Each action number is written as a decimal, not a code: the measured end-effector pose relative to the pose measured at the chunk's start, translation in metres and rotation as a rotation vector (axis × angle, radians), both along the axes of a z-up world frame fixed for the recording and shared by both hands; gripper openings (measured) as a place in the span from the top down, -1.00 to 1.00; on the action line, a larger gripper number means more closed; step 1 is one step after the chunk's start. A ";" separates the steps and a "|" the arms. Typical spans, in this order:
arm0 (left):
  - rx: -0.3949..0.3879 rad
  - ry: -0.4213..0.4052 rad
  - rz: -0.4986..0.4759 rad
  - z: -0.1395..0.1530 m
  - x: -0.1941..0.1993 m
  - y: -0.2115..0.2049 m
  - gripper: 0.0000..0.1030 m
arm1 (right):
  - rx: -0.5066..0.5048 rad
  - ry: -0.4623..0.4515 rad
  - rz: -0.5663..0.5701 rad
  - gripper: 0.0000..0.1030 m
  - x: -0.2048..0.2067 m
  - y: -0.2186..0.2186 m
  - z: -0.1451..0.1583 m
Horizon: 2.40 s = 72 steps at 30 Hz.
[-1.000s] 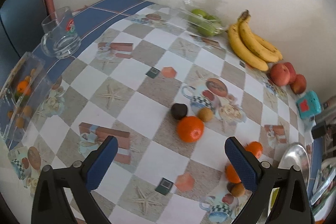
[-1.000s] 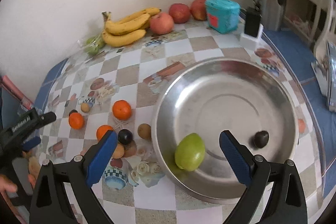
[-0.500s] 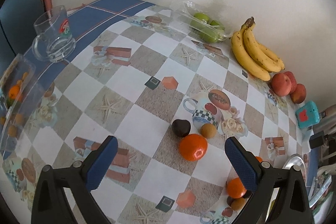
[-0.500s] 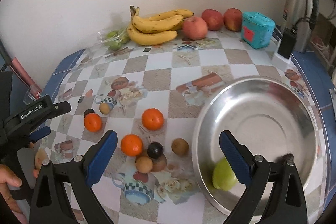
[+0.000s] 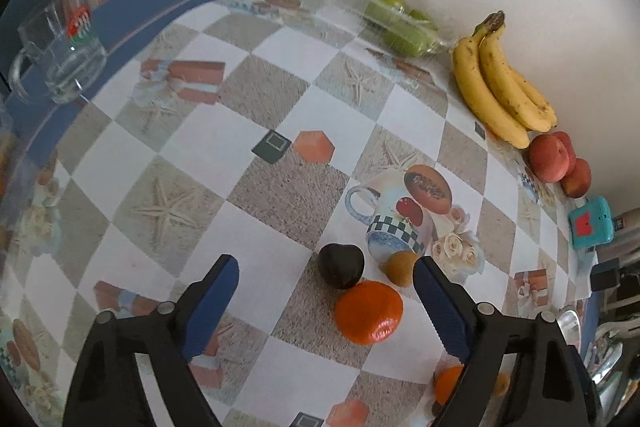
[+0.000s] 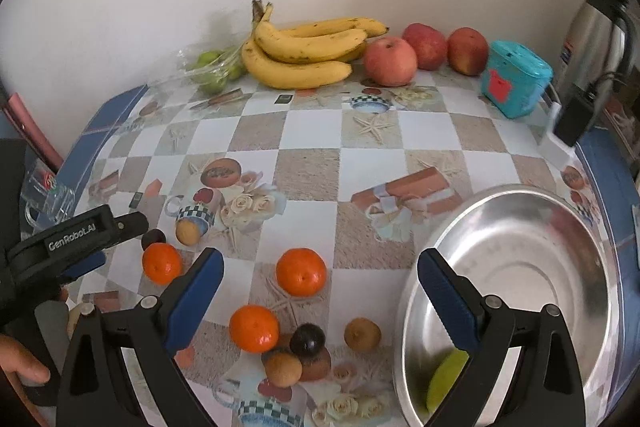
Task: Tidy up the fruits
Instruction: 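Grasp a dark plum with the left tool while the right tool grasps an orange, then carry the plum and orange over the steel basin with both tools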
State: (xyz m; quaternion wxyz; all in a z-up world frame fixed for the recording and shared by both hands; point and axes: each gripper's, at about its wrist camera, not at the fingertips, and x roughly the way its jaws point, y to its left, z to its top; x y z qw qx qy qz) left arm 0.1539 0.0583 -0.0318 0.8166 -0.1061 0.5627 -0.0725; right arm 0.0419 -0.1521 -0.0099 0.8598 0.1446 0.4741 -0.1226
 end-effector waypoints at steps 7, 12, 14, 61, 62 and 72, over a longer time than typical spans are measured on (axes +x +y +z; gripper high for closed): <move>-0.003 0.025 -0.009 -0.010 0.010 -0.003 -0.47 | 0.084 0.043 -0.006 -0.90 0.015 -0.007 -0.022; -0.004 0.039 -0.015 -0.015 0.013 -0.004 -0.32 | 0.082 0.075 0.000 -0.87 0.020 -0.005 -0.032; -0.003 0.043 -0.017 -0.017 0.014 -0.005 -0.28 | 0.097 0.079 0.009 -0.65 0.022 -0.003 -0.036; -0.112 -0.069 -0.011 0.048 -0.008 -0.004 0.43 | 0.189 -0.035 0.004 0.27 -0.007 -0.019 0.010; -0.110 -0.071 -0.012 0.050 -0.009 -0.004 0.43 | 0.191 -0.030 -0.004 0.27 -0.008 -0.020 0.011; -0.110 -0.104 -0.054 0.066 -0.022 -0.021 0.42 | 0.219 -0.063 -0.086 0.27 -0.027 -0.049 0.017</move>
